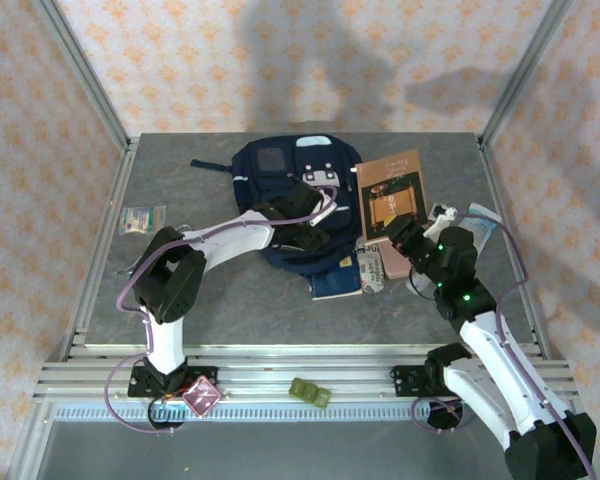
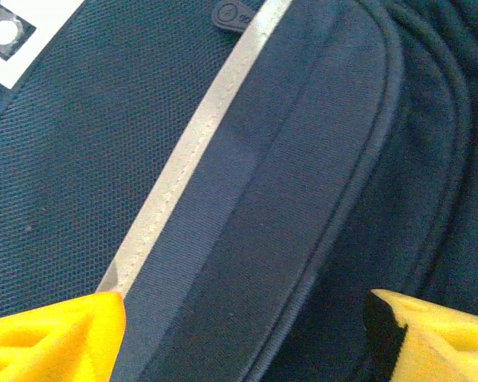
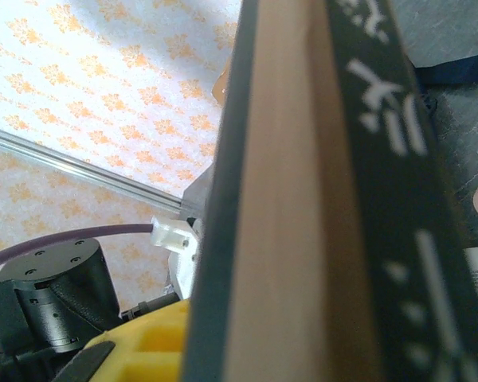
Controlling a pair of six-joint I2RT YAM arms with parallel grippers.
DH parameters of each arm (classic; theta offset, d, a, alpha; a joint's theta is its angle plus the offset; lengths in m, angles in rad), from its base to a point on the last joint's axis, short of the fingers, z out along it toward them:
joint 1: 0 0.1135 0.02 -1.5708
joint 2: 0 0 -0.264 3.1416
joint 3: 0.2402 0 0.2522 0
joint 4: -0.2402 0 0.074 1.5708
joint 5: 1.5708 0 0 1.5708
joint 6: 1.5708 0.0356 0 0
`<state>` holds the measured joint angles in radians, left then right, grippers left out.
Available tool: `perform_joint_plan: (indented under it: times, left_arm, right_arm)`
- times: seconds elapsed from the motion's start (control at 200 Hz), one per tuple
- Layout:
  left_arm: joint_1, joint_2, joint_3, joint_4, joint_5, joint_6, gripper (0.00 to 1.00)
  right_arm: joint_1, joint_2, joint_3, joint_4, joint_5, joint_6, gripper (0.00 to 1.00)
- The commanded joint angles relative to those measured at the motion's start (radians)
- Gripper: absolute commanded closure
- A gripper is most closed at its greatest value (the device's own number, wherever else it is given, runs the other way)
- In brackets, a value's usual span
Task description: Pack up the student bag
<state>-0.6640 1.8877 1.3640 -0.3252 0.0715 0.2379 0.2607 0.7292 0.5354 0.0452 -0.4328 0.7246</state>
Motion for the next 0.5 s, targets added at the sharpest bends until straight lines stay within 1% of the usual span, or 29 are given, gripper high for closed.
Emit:
perform_joint_plan:
  times: [0.0,0.055,0.14,0.205,0.25,0.295,0.355,0.395,0.44,0.496]
  left_arm:
    - [-0.009,-0.016,-0.031,-0.013,0.054,0.029,0.18]
    - [-0.012,-0.015,-0.040,0.014,0.017,0.020,0.18]
    - [-0.012,0.012,-0.025,0.042,-0.104,0.014,0.20]
    - [-0.013,0.058,-0.009,0.064,-0.202,0.018,0.24]
    - [-0.012,0.074,-0.001,0.082,-0.248,0.018,0.29]
    - [-0.013,0.078,0.001,0.108,-0.272,0.022,0.38]
    - [-0.012,0.074,0.004,0.135,-0.267,0.025,0.58]
    - [-0.012,0.075,0.011,0.141,-0.251,0.032,0.65]
    - [-0.011,0.083,0.028,0.132,-0.238,0.036,0.70]
    - [-0.010,0.098,0.054,0.113,-0.236,0.042,0.90]
  right_arm:
    - [-0.006,0.008,0.011,0.128,-0.022,-0.004,1.00]
    - [-0.005,0.013,0.009,0.132,-0.028,-0.001,1.00]
    - [-0.005,0.011,0.002,0.145,-0.034,0.009,1.00]
    - [-0.006,0.006,0.003,0.144,-0.035,0.012,1.00]
    - [-0.005,0.000,0.005,0.142,-0.038,0.012,1.00]
    - [-0.005,-0.004,0.006,0.137,-0.037,0.010,1.00]
    - [-0.005,-0.011,0.007,0.120,-0.027,0.008,1.00]
    - [-0.005,-0.017,0.003,0.115,-0.023,0.006,1.00]
    - [-0.005,-0.021,-0.002,0.110,-0.018,0.006,1.00]
    - [-0.005,-0.024,-0.005,0.103,-0.014,0.006,1.00]
